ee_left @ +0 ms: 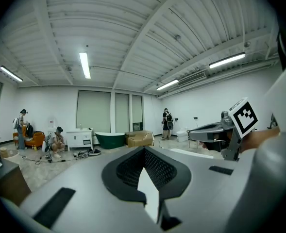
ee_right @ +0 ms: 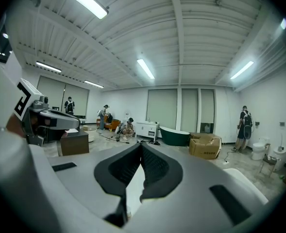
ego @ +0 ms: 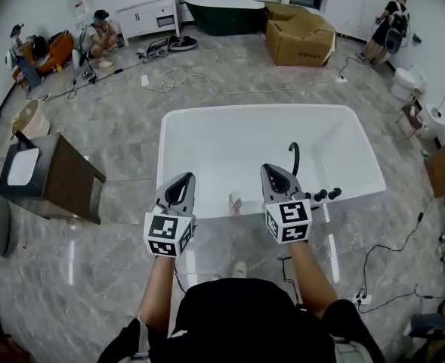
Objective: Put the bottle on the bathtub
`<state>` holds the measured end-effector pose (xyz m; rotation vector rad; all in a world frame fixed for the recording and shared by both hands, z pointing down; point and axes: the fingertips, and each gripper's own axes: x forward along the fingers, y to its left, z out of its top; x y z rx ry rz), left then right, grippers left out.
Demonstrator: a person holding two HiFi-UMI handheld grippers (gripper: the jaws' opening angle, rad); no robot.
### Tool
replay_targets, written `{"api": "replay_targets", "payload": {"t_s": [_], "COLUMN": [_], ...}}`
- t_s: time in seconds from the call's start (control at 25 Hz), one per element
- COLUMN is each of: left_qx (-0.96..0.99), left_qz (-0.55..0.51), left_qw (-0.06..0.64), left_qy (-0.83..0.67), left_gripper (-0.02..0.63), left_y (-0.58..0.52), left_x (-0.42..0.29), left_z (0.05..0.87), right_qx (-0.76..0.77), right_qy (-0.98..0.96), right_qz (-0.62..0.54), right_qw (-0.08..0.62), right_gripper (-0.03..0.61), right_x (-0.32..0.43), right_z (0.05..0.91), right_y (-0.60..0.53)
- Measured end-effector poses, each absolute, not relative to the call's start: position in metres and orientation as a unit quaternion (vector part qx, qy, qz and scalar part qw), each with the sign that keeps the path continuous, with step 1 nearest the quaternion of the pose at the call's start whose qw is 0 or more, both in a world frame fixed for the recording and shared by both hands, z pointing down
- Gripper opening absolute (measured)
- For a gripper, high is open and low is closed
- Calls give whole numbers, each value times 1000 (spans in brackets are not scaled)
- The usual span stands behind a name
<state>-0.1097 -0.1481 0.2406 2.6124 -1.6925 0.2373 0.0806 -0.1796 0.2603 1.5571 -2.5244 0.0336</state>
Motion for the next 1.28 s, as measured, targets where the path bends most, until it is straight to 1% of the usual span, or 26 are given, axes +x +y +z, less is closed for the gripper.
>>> {"api": "replay_targets", "payload": {"t_s": [0.28,0.4,1.28], "left_qx": [832,834,838], "left_qz": [65,51,52], "left_qw": [-20,-19,-27], "left_qy": [-550,-548,-542], "left_gripper": [12,12,12], "left_y": [-146,-146,-153], "left_x": [-114,-115,-115], "left_z": [214,209,212], "right_qx": [527,526,526], "right_qy": [-847,-848,-848], "right_qz": [12,9,9], "right_qw": [70,66,66], "right_gripper": [23,23,23], "right_x": [80,79,70], "right_z": [247,246,254], "right_y": [-179,-180,-186]}}
